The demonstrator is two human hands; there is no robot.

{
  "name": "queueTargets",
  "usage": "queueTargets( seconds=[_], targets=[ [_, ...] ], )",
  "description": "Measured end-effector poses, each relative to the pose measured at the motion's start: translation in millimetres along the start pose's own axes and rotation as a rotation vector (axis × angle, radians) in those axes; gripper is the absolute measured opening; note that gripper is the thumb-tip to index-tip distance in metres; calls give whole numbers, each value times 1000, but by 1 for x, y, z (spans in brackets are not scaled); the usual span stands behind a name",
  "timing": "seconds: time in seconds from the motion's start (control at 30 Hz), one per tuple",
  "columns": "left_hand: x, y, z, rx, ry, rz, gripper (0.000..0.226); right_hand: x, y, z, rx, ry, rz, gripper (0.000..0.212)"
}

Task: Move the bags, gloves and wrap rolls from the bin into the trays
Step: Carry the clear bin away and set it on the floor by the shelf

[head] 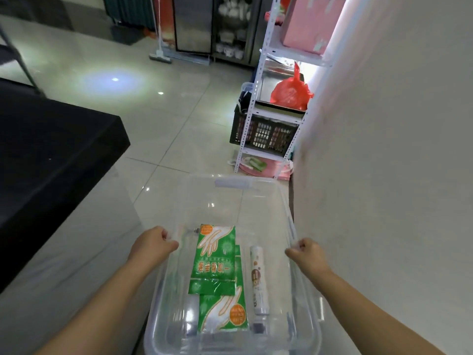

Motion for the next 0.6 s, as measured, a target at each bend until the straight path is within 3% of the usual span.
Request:
queueTargets(
  seconds=[0.2, 0.6],
  targets=[
    [-59, -5, 36, 50, -68, 90, 16, -109, -9, -62, 17, -122, -26, 11],
    [-278, -30, 100, 171, -120, 139, 14, -315, 1, -216, 137, -197, -61, 16]
  ],
)
Point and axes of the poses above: each hand's wrist, its own x-axis away from the middle knuckle, its own y-axis out of the palm, z = x × y, the point moved 10 cm from there along -x, towards the middle knuckle, and after that the axes turned 7 degrees about x, right-handed, at the moved point
